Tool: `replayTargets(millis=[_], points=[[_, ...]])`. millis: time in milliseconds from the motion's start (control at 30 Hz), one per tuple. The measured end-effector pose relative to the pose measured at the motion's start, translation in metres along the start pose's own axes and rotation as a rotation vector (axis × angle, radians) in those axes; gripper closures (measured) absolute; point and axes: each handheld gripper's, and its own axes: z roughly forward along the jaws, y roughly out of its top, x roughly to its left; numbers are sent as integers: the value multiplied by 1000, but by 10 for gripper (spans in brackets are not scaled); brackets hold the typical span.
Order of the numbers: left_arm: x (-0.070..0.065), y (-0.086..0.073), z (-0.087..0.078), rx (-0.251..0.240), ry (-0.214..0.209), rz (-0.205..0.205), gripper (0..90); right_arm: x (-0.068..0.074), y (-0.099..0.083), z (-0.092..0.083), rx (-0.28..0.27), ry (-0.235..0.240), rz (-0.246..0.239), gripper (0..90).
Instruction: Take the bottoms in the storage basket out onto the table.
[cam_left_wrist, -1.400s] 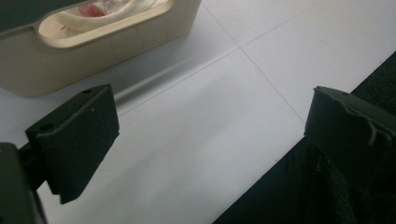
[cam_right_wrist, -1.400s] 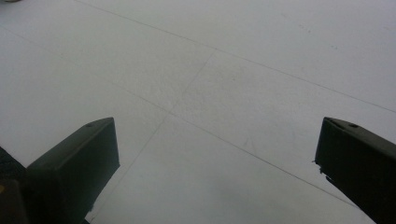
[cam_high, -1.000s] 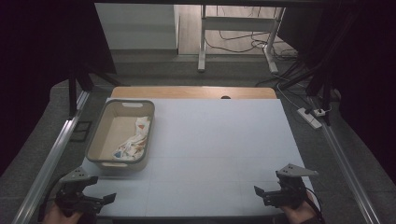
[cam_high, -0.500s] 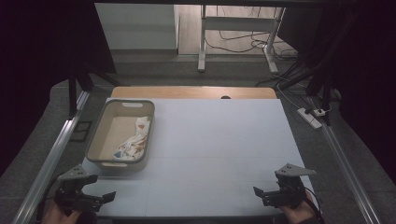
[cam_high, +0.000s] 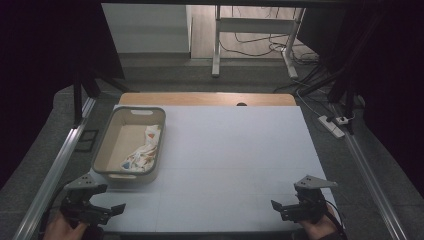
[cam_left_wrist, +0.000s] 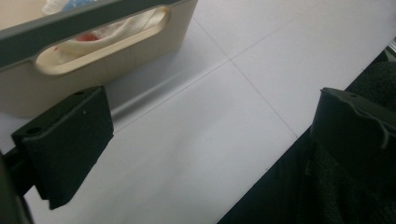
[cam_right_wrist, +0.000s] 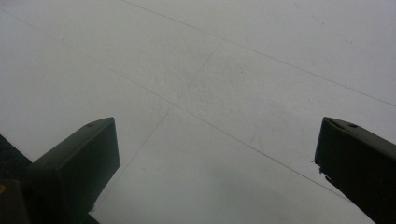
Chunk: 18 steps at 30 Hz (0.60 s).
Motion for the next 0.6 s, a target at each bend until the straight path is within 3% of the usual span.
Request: replayTargets(millis=[200, 600], points=[[0, 7, 1, -7, -13, 44, 0, 0, 0, 0, 6, 2, 0, 0], [4, 18, 3, -10, 1, 68, 0, 0, 1, 2, 9, 4, 2, 0]])
